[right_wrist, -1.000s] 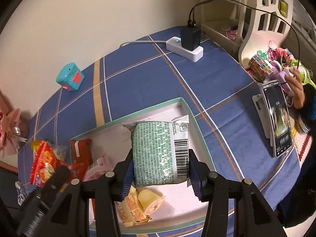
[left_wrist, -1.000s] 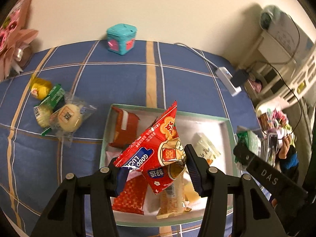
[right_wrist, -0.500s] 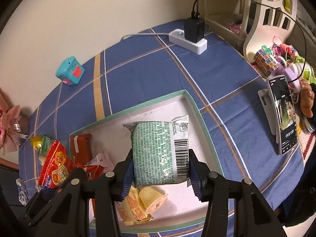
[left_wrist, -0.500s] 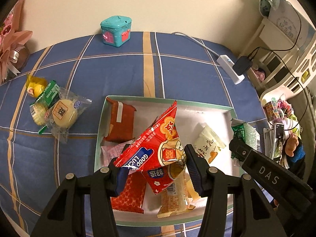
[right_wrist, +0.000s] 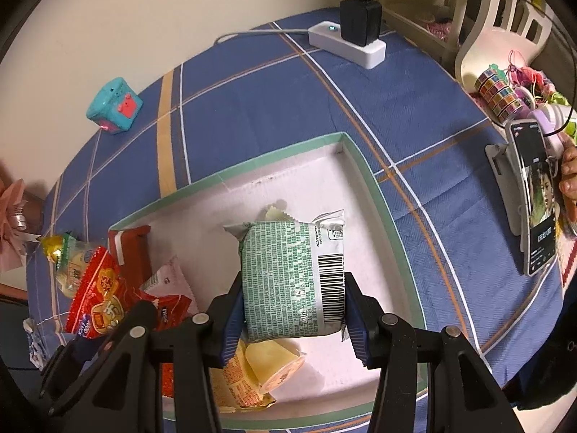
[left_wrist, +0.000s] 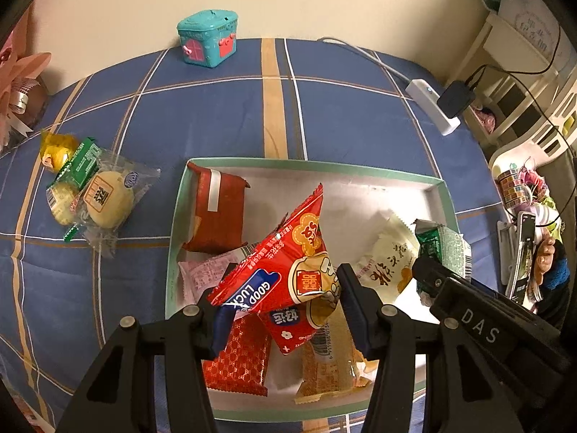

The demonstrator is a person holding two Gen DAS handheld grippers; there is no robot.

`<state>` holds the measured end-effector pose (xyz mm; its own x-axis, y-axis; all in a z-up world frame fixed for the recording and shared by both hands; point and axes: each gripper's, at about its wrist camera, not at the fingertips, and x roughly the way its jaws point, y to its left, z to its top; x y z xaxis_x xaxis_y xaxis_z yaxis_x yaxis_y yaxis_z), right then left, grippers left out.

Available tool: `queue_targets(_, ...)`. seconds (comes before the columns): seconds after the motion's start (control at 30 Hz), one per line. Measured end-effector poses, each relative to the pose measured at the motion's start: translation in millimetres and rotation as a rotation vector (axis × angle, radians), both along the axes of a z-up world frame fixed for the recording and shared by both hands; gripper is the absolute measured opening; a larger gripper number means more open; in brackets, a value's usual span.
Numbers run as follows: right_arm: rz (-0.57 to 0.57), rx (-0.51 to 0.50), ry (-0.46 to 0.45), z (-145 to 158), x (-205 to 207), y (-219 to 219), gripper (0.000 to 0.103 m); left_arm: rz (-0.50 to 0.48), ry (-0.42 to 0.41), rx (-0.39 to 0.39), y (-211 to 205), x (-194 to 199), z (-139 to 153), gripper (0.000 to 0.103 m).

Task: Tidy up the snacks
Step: 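Carry both packets into the white tray and open both tools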

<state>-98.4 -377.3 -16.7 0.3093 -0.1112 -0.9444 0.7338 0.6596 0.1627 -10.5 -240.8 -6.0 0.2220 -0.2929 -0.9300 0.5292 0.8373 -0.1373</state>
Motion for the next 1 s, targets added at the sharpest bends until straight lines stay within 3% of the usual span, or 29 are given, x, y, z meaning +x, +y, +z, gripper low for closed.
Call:
queue_targets(0.27,-0.001,0.010,0.008,-5.8,3.8,-4.8,0.052,-0.006,0.012,0.024,-2.5,-0.3,-5.8,0.057)
queue_targets(0.4,-0.005,0.007,0.005,-3.9,2.4,-5.4,0.052,-0.001,0.015,0.014,-1.1,0.7,-3.3,0.064)
queue_targets(1.0,-0.008,0.006,0.005,2.5,1.2,-2.0,0.052,0.086,-0.008,-0.033,26.5,21.2,16.6,0.065)
